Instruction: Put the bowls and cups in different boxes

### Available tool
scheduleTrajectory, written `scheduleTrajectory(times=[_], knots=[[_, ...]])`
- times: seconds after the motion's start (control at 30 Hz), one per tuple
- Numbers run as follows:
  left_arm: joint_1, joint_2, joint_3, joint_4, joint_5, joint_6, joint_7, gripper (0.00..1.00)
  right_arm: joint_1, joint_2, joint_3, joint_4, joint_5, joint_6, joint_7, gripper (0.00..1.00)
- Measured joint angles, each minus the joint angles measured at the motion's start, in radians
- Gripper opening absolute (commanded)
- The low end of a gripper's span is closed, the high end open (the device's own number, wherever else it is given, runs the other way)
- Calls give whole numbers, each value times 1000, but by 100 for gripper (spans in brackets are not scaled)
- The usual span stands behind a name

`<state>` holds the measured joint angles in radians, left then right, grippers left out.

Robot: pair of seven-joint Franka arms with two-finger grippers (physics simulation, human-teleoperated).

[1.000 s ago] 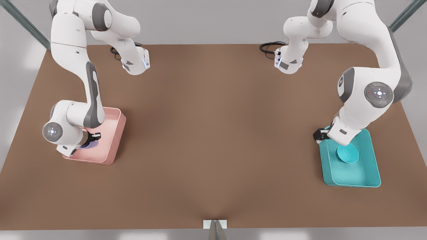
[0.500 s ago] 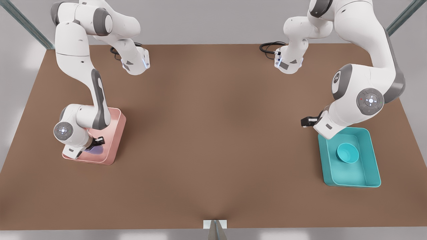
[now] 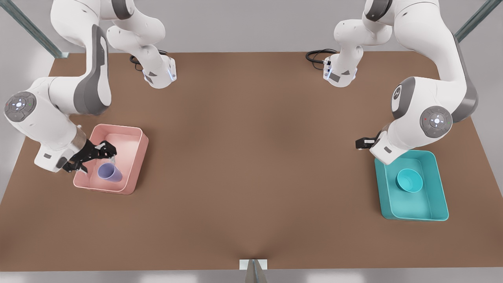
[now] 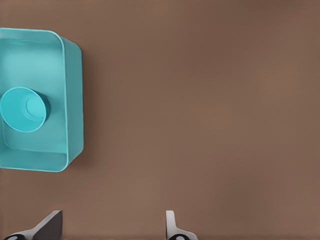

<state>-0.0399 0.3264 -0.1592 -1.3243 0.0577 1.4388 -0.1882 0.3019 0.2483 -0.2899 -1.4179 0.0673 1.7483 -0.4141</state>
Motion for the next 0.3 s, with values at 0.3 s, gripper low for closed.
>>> scheduleTrajectory(times=[0.3], knots=[[1,2,0,0,1,4,5,100,-212,-109,266,-88,-55,-215,157,100]])
